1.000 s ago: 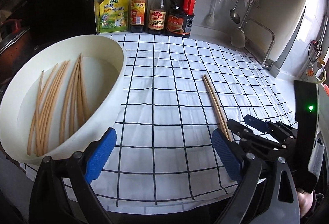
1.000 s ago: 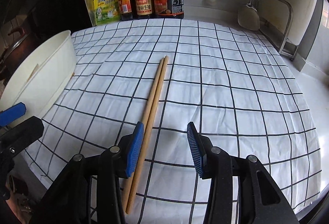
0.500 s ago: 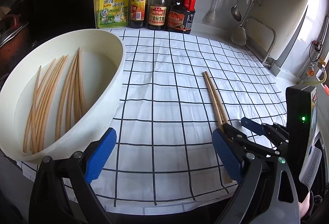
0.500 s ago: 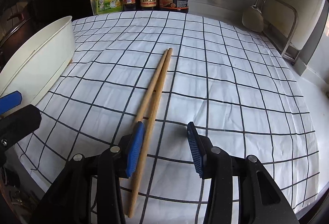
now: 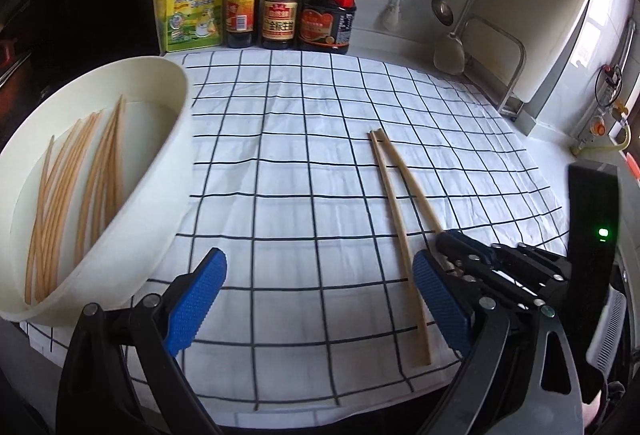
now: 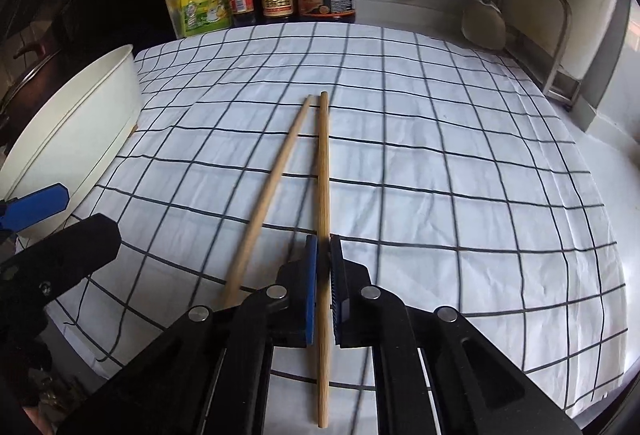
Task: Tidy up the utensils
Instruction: 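Position the left tool over a chopstick while the right tool lines up on another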
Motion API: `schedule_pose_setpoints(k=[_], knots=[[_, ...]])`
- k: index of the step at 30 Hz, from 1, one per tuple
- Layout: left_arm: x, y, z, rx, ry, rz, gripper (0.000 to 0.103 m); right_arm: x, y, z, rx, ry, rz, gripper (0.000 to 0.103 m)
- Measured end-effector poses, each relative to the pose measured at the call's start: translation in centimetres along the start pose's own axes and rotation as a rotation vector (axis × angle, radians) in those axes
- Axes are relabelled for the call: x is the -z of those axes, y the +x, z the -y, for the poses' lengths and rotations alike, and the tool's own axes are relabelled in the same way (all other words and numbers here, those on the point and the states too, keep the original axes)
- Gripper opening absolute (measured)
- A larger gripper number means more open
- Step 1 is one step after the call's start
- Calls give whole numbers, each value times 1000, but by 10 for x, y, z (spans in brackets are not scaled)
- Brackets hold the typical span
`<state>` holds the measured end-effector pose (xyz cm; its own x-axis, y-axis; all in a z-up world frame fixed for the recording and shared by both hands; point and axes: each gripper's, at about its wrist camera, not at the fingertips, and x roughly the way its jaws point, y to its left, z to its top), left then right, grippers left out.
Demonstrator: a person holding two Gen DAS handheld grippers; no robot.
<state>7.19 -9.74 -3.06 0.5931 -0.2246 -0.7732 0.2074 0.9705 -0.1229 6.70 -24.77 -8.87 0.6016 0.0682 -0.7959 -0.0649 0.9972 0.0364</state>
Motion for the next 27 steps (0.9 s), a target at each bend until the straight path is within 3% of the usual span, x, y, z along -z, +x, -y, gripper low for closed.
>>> schedule_pose_setpoints(k=[13, 21, 24, 27], knots=[[-7, 35, 25, -15, 30, -53, 93, 14, -17, 64, 48, 146, 17, 6], [-8, 49, 34, -39, 46, -70, 93, 14, -17, 74, 36, 163, 14, 7], [-7, 52, 33, -45, 43, -76, 93, 13, -19, 76, 35, 177, 27, 31], [-7, 56, 33, -48, 39, -81, 93, 13, -19, 78, 51, 176, 29, 32]])
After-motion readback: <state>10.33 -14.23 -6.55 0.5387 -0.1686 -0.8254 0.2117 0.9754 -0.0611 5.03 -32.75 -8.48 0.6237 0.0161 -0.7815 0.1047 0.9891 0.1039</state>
